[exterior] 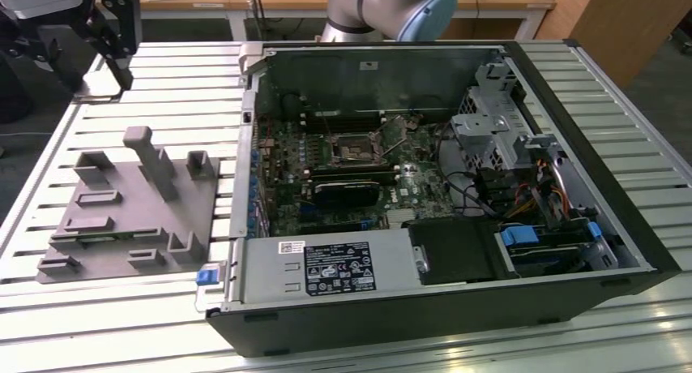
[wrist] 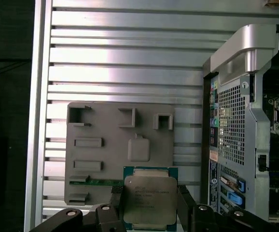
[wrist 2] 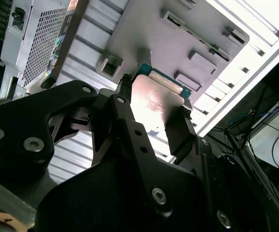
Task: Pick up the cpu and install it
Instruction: 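Pick up the cpu and move it towards the insertion slot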
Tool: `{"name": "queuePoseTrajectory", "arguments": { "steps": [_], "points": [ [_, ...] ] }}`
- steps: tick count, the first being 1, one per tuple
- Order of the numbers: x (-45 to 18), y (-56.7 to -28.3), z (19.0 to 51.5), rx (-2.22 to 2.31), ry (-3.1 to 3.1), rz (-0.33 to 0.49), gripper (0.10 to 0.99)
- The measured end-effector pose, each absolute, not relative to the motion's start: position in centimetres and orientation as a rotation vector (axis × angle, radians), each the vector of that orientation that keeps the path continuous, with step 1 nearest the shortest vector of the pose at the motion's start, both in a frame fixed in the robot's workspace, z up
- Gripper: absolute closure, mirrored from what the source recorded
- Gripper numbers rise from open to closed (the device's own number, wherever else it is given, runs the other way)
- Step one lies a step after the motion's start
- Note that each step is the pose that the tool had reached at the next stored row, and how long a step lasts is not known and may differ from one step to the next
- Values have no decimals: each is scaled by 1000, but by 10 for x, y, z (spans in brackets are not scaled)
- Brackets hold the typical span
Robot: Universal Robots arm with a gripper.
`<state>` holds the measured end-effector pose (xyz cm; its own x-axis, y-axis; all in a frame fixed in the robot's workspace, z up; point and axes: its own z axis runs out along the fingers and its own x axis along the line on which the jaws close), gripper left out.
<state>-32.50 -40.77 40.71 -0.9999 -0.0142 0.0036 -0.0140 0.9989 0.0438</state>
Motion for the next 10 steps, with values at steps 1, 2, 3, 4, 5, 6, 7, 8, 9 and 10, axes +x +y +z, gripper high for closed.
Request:
{"name": "queuePoseTrajectory", "arguments": {
  "steps": [1, 2, 3, 4, 5, 6, 7, 8, 9, 10],
  "points": [
    [-324, -408, 407, 22, -3137, -69, 557],
    [-323, -408, 407, 22, -3137, -69, 557],
    [-322, -408, 407, 22, -3137, -69, 557],
    [-322, -408, 407, 22, -3137, -69, 557],
    [-321, -408, 407, 22, -3137, -69, 557],
    [-320, -408, 407, 22, -3137, -69, 557],
    [-319, -408, 407, 22, -3137, -69, 557],
    [-318, -408, 407, 22, -3137, -69, 557],
    [-318, -408, 407, 22, -3137, -69, 557],
    [-317, -408, 407, 22, -3137, -69, 557]
  ]
}}
